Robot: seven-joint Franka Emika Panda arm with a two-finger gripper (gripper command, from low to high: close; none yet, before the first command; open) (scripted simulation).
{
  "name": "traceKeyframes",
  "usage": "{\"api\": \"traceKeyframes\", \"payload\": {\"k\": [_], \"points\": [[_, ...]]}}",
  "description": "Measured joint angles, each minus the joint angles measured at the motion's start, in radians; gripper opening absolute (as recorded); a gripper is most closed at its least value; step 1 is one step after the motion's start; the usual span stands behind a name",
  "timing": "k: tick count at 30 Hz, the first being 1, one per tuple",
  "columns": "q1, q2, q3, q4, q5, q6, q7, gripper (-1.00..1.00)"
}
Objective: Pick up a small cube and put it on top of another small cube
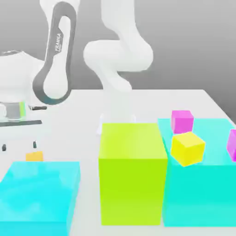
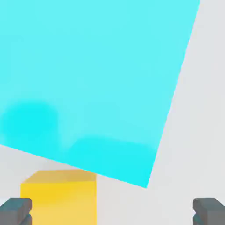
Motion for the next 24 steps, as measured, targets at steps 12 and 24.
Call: {"api": "traceKeyframes", "payload": {"k": [12,24], "points": [[-0.183,0.214,0.273,0.031,0.376,0.069,-0.289,0.00],[-0.144,0.163,0.216,0.025,0.314,0.046,-0.238,-1.00]]}}
